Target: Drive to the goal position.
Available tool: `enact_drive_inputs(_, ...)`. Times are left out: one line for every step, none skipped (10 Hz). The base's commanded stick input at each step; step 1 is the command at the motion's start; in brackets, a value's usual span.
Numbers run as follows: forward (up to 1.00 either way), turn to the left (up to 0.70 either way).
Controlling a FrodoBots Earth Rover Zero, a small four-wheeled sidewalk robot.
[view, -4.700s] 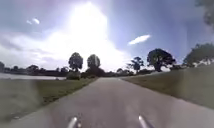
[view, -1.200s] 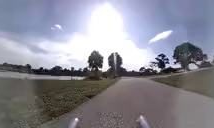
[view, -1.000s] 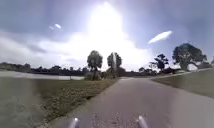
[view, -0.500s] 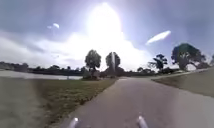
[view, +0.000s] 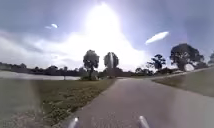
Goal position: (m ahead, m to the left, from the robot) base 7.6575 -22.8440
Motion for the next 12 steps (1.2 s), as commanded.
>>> enact_drive_inputs(0.70, 0.00)
enact_drive_inputs(0.70, 0.00)
enact_drive_inputs(0.70, 0.00)
enact_drive_inputs(0.70, 0.00)
enact_drive_inputs(0.70, 0.00)
enact_drive_inputs(0.70, 0.00)
enact_drive_inputs(0.70, 0.00)
enact_drive_inputs(0.70, 0.00)
enact_drive_inputs(0.70, 0.00)
enact_drive_inputs(0.70, 0.00)
enact_drive_inputs(0.70, 0.00)
enact_drive_inputs(0.70, 0.00)
